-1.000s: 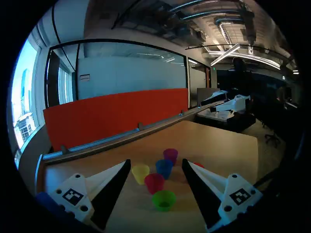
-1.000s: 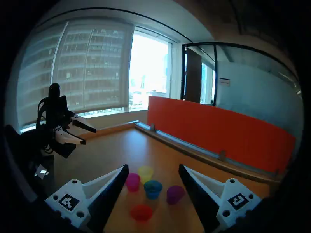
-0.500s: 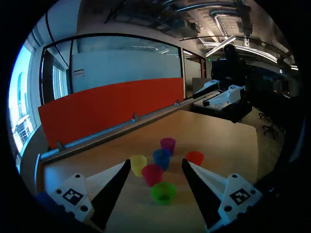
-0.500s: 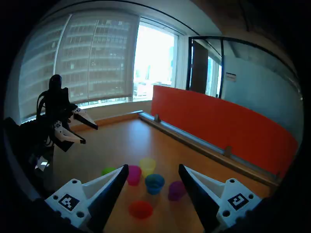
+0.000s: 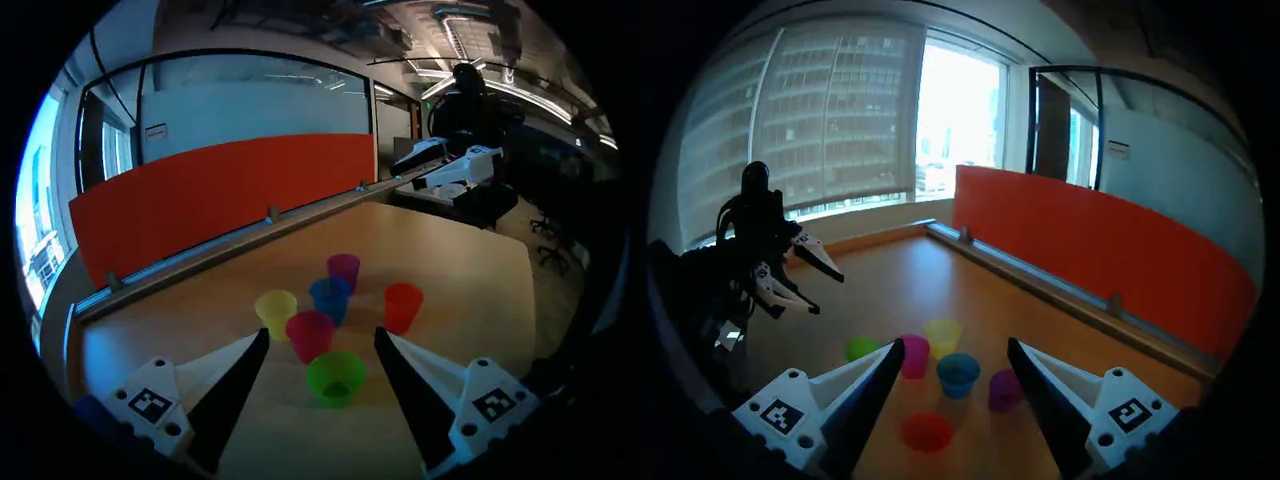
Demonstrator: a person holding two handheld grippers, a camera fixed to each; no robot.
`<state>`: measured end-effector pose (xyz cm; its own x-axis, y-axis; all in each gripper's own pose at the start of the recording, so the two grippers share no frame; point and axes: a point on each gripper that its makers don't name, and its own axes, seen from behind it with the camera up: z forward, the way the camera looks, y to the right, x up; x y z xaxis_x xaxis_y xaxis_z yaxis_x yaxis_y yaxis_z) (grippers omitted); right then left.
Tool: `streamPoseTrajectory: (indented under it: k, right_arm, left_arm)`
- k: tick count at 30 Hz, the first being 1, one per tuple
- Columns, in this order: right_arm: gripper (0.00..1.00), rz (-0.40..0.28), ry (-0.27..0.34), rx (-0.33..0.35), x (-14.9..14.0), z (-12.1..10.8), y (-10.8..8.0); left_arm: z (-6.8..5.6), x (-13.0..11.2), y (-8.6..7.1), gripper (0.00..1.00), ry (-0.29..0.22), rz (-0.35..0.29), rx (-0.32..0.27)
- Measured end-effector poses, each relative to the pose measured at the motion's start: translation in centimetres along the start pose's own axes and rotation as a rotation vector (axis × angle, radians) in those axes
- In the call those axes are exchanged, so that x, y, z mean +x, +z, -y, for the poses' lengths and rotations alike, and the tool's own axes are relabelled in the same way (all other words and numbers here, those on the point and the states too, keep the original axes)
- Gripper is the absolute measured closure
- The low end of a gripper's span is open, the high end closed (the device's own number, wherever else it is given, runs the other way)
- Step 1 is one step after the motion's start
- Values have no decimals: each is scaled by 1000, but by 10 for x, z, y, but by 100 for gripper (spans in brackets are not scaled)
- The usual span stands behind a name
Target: Pour water
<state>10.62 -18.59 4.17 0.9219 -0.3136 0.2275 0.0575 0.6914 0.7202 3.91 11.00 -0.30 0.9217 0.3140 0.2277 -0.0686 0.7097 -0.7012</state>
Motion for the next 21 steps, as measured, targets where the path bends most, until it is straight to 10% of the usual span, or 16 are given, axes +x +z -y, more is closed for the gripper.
streamPoseTrajectory:
  k: [21]
  right_arm:
    - [0,70,-38,26,-34,0,34]
  left_arm:
    - [-13,-53,27,2,50,131,-63]
